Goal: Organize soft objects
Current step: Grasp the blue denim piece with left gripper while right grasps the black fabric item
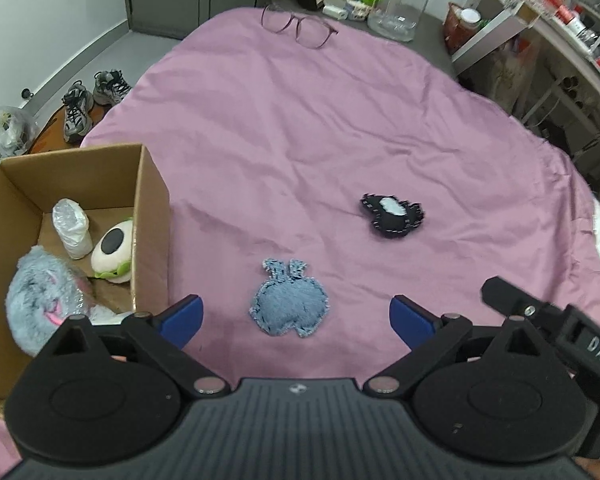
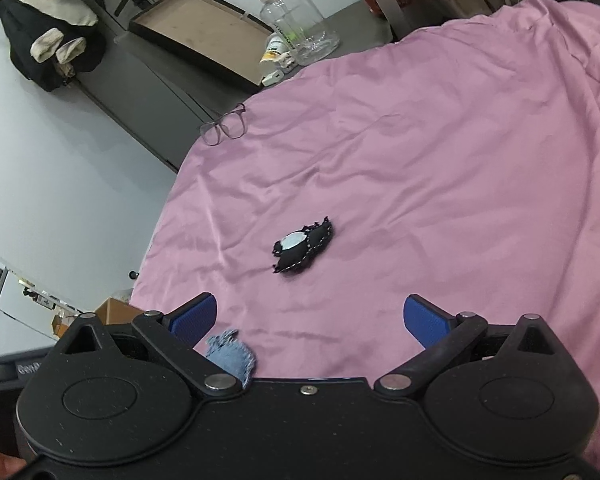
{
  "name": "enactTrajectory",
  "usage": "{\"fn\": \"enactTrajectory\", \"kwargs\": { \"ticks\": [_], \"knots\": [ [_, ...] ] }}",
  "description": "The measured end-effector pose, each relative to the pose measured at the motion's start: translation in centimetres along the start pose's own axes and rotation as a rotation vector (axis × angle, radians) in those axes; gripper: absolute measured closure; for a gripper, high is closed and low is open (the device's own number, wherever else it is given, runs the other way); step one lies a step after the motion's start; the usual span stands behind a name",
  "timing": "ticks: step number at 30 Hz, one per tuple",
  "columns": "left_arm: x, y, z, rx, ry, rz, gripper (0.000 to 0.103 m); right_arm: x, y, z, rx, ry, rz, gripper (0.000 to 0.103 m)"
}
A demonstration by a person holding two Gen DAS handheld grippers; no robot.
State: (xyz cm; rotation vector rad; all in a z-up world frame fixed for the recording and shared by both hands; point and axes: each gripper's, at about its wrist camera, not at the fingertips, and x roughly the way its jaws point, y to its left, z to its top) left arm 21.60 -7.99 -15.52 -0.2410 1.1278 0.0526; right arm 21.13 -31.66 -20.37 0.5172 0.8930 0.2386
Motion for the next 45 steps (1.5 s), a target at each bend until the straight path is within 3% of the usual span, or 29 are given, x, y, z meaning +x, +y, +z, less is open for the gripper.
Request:
{"fn": "enactTrajectory", "kwargs": {
  "ticks": [7,12,20,24,28,30,34,37,42,45],
  "knots": [
    [3.4,0.5,0.4,-0.021,0.047,0.027,0.009,2.5,-0.4,0.4,-0.012,0.019,-0.024,0.012],
    [5.1,-0.1,0.7,-0.003,0.061,0.023,0.012,4.3,-0.5,1.0,-0.032,0.025,-0.035,0.024],
    [8.4,-0.4,0.2,0.021,0.116,0.046,0.018,7.0,0.0,1.7,-0.062,0.051,-0.021,0.031],
    [10.1,0.3,-0.3,0.005,0.171,0.056,0.028,8.0,0.5,1.8,-0.082,0.063,-0.012,0.032],
    [10.4,0.1,-0.6,0.021,0.149,0.068,0.035,9.1,1.0,2.0,-0.098,0.065,0.001,0.032],
    [10.2,0.0,-0.3,0.022,0.135,0.069,0.050,9.7,1.4,2.2,-0.112,0.059,0.003,0.032],
    [9.8,0.0,0.7,0.008,0.108,0.039,0.060,10.6,2.1,2.5,-0.130,0.050,-0.001,0.033],
    [9.4,0.3,1.4,-0.005,0.082,0.029,0.061,11.5,2.6,2.5,-0.157,0.052,-0.015,0.040],
    [8.8,0.5,2.2,-0.025,0.053,0.013,0.061,12.0,2.3,2.6,-0.162,0.047,-0.065,0.076],
    [8.1,0.8,2.5,-0.032,0.043,-0.007,0.061,11.4,2.1,2.6,-0.147,0.037,-0.077,0.082]
  ]
}}
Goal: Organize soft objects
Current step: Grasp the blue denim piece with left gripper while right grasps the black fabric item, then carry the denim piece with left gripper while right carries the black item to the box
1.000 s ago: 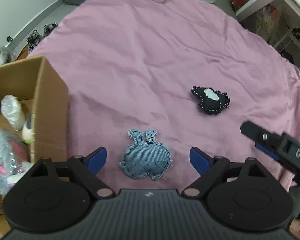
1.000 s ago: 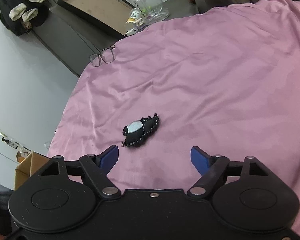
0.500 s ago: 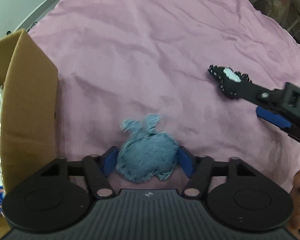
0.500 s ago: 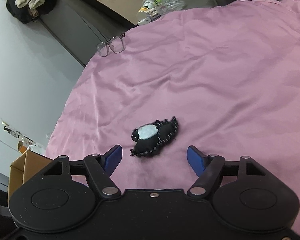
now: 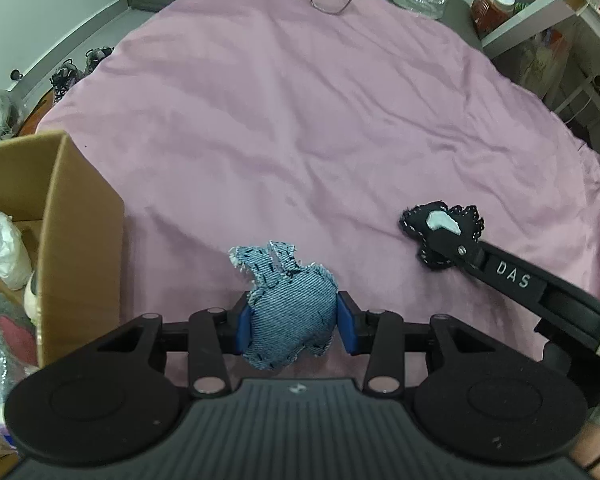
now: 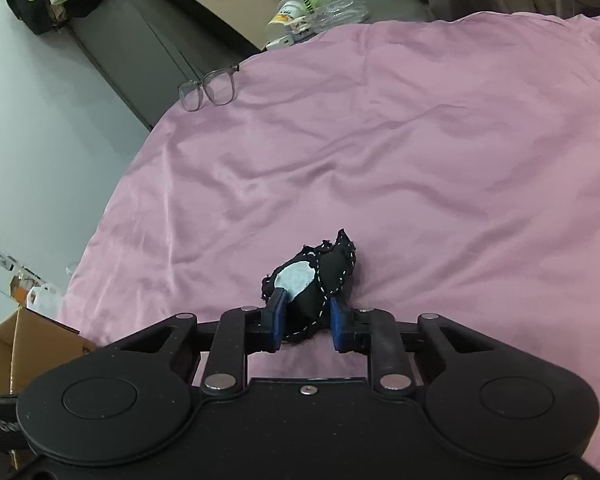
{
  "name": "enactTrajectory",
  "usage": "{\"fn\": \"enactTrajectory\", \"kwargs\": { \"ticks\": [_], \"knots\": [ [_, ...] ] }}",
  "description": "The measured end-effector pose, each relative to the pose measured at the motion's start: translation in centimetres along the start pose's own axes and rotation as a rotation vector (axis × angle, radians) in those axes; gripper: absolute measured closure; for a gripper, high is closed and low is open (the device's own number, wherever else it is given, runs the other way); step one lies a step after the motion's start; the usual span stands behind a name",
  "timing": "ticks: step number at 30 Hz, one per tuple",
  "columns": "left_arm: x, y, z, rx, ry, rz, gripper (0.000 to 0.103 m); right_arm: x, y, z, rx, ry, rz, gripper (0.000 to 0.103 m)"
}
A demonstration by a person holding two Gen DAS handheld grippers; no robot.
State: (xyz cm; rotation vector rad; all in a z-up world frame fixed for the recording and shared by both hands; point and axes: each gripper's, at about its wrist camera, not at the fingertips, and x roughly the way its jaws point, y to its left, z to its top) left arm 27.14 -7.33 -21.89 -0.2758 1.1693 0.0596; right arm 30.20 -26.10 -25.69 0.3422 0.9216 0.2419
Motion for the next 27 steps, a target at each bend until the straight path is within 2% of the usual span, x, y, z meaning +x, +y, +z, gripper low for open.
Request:
{"fn": "enactTrajectory", "kwargs": {
  "ticks": [12,17,27],
  "knots": [
    [-4.3,0.5,-0.4,-0.002,-0.051,-0.041,0.061,-5.6,1.9,-1.2,-0.022,-0.035,-0.024,0.083],
    [-6.4,1.3,-1.1,0.005,-0.040,-0.046,0.061,-8.6,3.1,-2.1,-0.018,-0.051,-0.013,0.083],
    [-11.4,3.1,-3.0,-0.001,-0.086,-0.042,0.061,-13.5,6.6,-3.2,-0.046,-0.095,0.032,0.083]
  ]
}}
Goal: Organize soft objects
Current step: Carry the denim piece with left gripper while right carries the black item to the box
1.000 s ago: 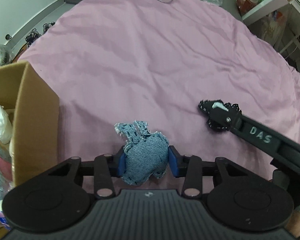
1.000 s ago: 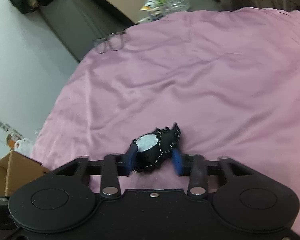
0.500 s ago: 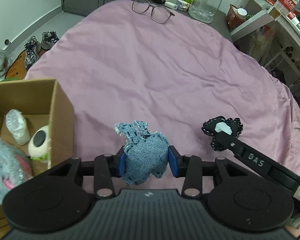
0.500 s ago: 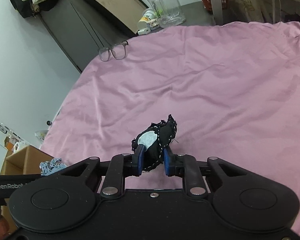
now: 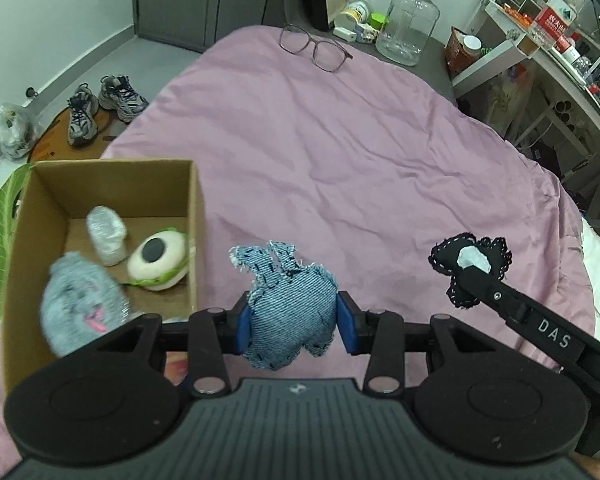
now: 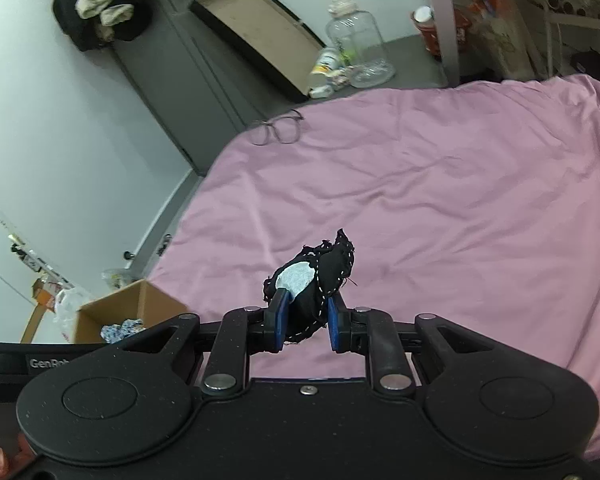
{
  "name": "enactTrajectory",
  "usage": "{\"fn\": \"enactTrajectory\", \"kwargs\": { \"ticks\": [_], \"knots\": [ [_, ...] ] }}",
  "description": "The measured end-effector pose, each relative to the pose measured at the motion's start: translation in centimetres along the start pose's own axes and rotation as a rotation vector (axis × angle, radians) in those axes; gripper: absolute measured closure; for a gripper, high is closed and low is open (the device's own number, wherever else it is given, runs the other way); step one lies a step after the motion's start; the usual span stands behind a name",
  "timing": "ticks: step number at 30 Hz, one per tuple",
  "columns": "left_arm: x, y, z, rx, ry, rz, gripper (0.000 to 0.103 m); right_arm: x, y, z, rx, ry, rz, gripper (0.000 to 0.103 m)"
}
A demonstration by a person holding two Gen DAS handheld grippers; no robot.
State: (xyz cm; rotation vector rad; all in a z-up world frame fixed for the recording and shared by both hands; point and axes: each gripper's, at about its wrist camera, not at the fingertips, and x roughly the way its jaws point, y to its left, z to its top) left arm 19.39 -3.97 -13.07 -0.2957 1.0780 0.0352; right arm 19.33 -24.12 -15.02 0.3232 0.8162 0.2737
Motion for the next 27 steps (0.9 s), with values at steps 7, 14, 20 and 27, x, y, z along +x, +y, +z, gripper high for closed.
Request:
{"fn": "enactTrajectory", "kwargs": {
  "ticks": [7,14,20,27],
  "knots": [
    [-3.9,1.4,-1.1,-0.017,-0.041,-0.007,0.061,-2.5,2.8,-0.9,-0.039,-0.018,0.044,0.083],
    [-7.4,3.7,-2.0,-0.037,-0.093,-0.012,0.061,-4.3,5.5,-1.9,-0.081,-0.034,0.084,0.083],
    [-9.7,7.2,-2.3,-0.093,-0.119,0.014,0.061,-5.2,7.7,-2.7,-0.101,-0.043,0.117,0.083],
    [-11.9,10.6,-1.9,-0.128,-0.137,0.030,0.061,-6.0,10.1,-3.6,-0.135,-0.044,0.141,0.083]
  ]
}}
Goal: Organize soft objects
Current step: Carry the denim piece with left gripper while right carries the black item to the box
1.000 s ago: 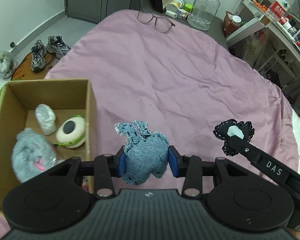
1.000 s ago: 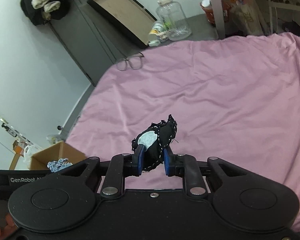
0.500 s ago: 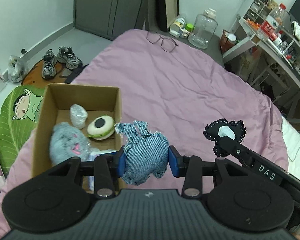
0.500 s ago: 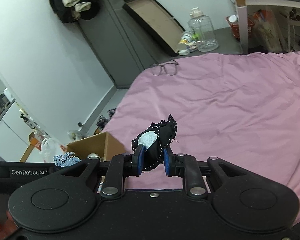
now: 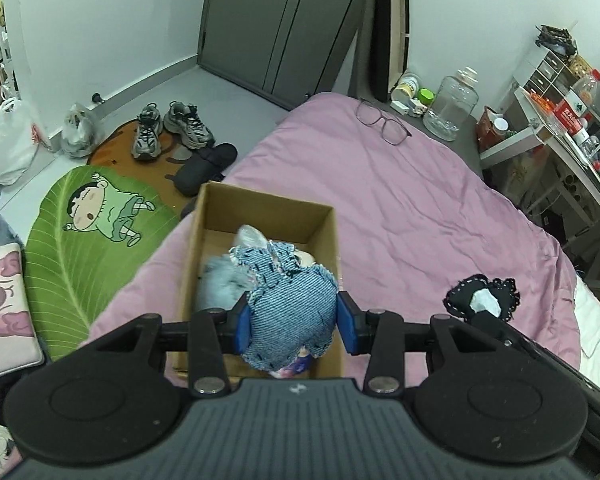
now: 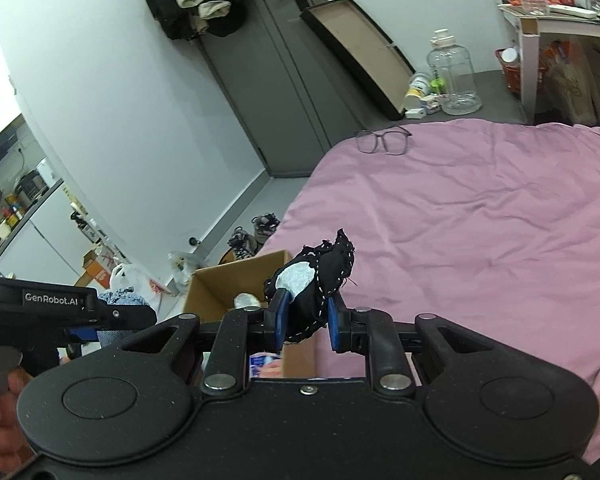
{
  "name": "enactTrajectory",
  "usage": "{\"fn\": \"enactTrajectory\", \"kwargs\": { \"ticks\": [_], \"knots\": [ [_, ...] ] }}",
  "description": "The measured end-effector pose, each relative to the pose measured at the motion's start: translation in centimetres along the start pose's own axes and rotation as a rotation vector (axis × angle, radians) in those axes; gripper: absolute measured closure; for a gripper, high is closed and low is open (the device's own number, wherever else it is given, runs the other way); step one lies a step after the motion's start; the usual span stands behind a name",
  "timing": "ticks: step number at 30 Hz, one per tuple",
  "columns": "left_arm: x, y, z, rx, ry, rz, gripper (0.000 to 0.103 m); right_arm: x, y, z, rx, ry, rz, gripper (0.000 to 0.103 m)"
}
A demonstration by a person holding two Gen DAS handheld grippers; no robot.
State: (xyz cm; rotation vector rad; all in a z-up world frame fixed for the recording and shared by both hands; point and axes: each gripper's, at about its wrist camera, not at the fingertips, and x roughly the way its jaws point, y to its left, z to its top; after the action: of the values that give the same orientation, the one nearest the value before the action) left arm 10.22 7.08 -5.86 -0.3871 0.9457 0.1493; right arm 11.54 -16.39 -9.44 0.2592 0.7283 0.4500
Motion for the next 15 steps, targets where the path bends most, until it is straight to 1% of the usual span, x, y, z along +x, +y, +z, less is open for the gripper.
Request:
{"fn": "enactTrajectory", "kwargs": {
  "ticks": [6,15],
  "knots": [
    [-0.2,2.2,-0.2,-0.017,0.028,0.008,0.061,-0.2,2.0,-0.1,-0.039,0.001,0.008,0.083],
    [0.1,2.9,-0.9,0.010,0.037,-0.013,0.061,0.2,4.3,-0.6,-0.092,0.038,0.005,0.082]
  ]
}}
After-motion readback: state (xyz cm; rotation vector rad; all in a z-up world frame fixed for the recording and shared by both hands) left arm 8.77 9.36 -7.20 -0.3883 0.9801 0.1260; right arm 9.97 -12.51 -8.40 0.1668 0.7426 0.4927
